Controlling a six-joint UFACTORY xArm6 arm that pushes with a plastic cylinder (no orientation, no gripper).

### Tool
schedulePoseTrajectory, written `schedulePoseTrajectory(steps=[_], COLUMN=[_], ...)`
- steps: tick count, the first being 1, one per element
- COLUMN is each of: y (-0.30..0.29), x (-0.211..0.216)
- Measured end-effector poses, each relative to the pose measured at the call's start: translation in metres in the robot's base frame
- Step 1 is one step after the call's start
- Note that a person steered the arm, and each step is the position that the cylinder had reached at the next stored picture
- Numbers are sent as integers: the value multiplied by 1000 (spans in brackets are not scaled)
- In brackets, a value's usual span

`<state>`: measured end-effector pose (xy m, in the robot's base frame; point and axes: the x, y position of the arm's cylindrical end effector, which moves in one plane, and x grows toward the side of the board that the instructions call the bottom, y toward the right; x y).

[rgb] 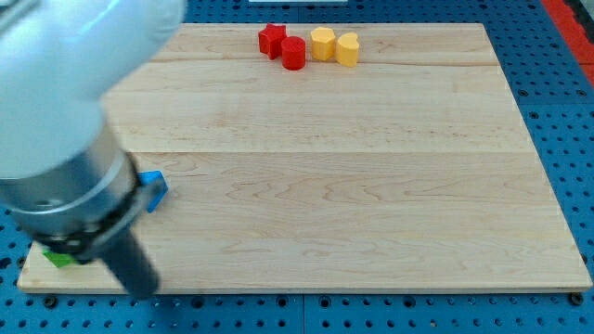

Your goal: Slide the green star towards the top

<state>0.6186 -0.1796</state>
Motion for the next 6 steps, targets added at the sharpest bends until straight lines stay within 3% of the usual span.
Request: schedulePoseTrajectory(steps=[1,3,6], y=[-54,-77,-107], x=[-4,-35,-48])
